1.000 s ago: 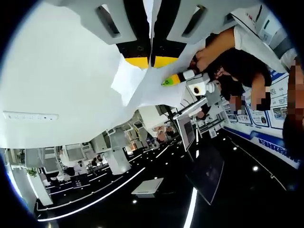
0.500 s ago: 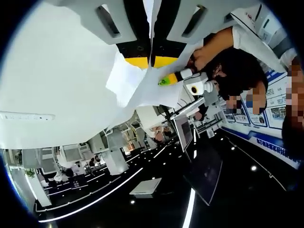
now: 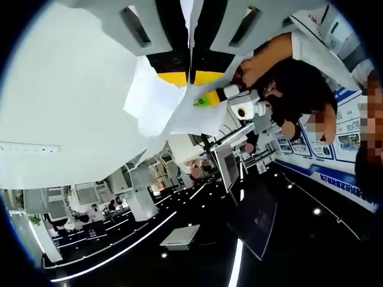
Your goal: Organize the stack of printing papers by aligning and flattening the scattered papers on the table
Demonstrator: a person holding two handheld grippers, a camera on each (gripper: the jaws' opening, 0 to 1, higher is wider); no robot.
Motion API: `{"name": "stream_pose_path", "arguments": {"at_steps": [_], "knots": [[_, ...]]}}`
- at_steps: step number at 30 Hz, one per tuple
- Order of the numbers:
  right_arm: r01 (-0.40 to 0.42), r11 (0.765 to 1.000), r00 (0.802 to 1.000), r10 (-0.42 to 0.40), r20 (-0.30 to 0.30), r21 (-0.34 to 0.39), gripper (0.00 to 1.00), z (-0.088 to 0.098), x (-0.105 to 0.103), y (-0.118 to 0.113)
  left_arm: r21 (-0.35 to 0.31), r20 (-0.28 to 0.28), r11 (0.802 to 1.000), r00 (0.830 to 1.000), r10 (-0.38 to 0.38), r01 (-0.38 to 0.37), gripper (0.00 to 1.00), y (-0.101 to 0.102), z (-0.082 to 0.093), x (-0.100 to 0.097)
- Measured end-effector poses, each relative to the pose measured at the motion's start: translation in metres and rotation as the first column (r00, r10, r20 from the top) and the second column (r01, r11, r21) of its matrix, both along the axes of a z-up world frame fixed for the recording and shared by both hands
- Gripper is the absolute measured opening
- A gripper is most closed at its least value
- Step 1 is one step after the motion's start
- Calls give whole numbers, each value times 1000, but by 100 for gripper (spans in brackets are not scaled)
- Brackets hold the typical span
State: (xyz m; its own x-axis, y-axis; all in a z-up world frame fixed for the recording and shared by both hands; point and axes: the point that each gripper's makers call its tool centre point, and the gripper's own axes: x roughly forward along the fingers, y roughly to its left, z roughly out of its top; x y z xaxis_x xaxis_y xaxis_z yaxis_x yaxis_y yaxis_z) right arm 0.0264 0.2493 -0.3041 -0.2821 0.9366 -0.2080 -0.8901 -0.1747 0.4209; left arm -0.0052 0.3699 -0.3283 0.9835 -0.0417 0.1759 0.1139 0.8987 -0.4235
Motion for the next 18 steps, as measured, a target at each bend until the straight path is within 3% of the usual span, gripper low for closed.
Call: {"name": "stream_pose_path", "arguments": {"at_steps": [18], "knots": [[-38,999,999,38,4,5,0,0,-9,9,-8,7,1000,1000,0,0,14,2,2,1]]}}
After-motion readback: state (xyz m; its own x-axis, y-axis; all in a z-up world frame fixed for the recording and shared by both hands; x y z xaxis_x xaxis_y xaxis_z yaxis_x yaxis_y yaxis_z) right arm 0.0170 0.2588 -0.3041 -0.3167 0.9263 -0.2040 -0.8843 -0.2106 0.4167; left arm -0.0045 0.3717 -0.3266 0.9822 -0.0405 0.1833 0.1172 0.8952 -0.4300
